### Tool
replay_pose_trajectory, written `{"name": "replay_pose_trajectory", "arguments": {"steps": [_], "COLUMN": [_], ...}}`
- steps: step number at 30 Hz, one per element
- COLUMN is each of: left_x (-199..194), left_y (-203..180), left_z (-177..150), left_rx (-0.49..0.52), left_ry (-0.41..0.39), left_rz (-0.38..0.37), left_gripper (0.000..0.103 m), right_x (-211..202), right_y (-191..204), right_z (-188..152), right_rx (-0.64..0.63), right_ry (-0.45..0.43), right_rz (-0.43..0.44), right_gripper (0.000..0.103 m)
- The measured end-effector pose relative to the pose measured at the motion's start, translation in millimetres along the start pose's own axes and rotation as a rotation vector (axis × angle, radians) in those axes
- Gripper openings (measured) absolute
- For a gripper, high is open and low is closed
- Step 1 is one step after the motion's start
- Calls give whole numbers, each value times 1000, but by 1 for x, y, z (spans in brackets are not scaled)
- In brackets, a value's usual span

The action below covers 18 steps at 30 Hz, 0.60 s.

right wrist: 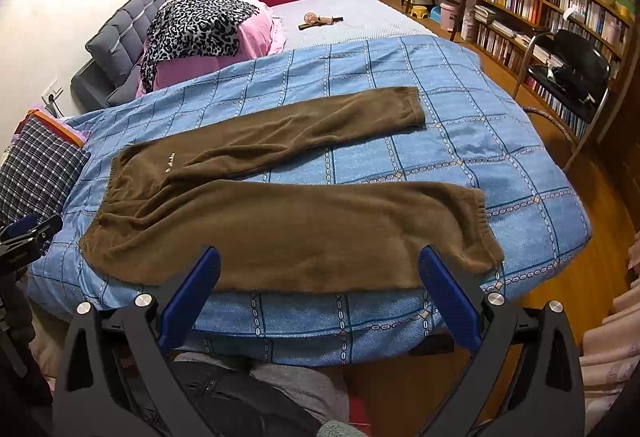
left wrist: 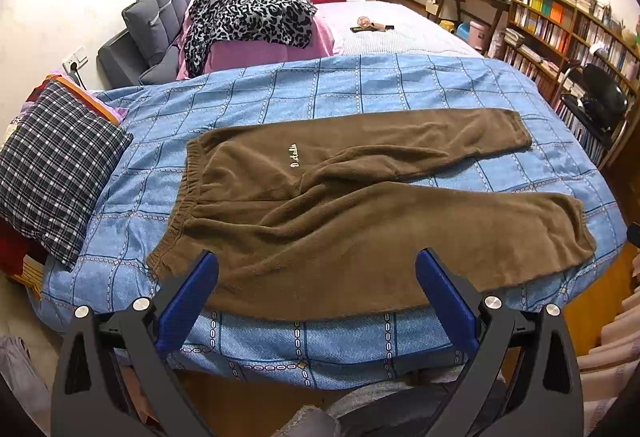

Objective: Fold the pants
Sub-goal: 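Move both grippers toward the brown fleece pants on the bed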

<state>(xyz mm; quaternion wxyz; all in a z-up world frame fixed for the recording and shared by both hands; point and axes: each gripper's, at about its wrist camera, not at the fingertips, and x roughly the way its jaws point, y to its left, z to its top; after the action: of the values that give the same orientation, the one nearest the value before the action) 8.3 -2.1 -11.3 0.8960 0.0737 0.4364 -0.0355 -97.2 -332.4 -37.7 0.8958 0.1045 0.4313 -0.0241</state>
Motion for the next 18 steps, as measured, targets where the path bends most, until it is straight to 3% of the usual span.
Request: {"name": "replay_pose_trajectory", "arguments": {"steps": [18], "left_x": [12], "left_y": [-5], "left_z": [4], "left_rx": [-11], "left_ry": [19], "left_rz": [-27], "left_gripper": [98], "right_x": [12], "right_y": [-14], "right_z": [1], "right_rx": [54], "right_ry": [18], "right_rz": [0], "right_gripper": [100]}}
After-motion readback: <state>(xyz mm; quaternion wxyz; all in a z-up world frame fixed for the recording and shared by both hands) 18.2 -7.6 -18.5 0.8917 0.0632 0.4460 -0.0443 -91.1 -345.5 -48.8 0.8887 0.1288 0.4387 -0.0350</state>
